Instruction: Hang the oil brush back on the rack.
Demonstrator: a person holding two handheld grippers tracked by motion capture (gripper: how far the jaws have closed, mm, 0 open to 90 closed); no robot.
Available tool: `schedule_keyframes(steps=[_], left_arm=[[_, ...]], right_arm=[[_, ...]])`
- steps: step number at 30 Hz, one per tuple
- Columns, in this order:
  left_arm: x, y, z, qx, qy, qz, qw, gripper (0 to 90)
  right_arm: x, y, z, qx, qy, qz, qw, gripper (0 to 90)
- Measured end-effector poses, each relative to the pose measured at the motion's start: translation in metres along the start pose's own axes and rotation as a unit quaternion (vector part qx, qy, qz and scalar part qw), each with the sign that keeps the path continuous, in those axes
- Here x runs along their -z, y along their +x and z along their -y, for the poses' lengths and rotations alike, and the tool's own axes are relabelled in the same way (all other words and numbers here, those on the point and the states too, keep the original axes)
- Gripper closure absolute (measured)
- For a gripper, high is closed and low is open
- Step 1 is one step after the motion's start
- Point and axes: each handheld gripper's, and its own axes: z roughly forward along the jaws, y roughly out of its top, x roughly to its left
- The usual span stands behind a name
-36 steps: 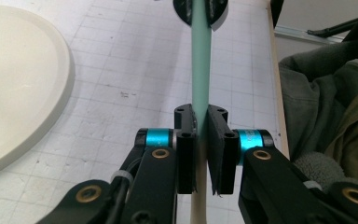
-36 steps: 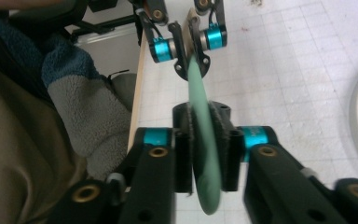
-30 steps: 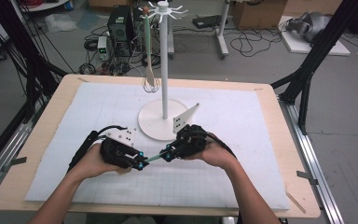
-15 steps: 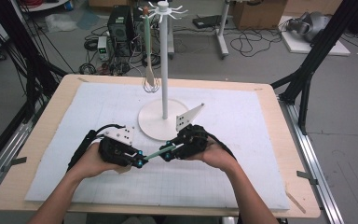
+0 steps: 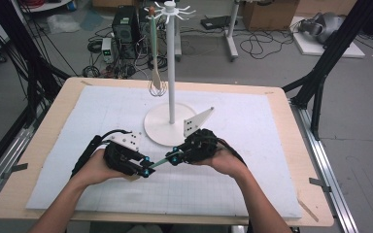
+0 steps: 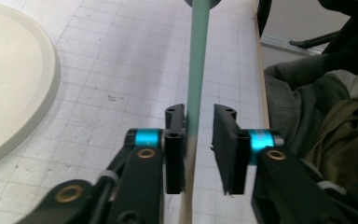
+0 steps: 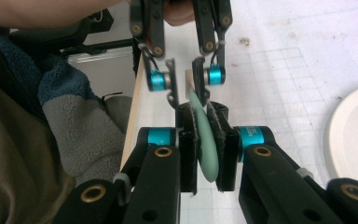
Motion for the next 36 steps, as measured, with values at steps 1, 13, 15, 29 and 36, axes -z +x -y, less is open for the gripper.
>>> schedule_keyframes(steps=[1, 13, 15, 29, 36], left_arm=[[-0.0001, 0.0002, -0.0003, -0.005, 0.004, 0.000, 1.0000, 79.0], [0.0073, 0.0011, -0.0029, -0.001, -0.028, -0.024, 0.9993, 84.1], [0.0071, 0.0010, -0.0036, -0.002, -0.030, -0.026, 0.9992, 84.1], [0.0026, 0.0009, -0.0041, -0.001, -0.025, -0.024, 0.9994, 82.3], [0.0043, 0.0007, -0.0054, 0.003, -0.042, -0.026, 0.9988, 84.0]], right_arm=[[0.0001, 0.0003, -0.0011, 0.002, 0.001, 0.001, 1.0000, 83.0], [-0.0011, 0.0011, -0.0010, -0.011, -0.036, 0.015, 0.9992, 73.2], [-0.0011, 0.0012, -0.0005, -0.014, -0.045, 0.017, 0.9987, 74.7], [0.0063, 0.0053, -0.0046, 0.001, -0.037, 0.023, 0.9991, 82.8], [0.0073, 0.0056, -0.0030, -0.008, -0.074, 0.034, 0.9967, 78.0]])
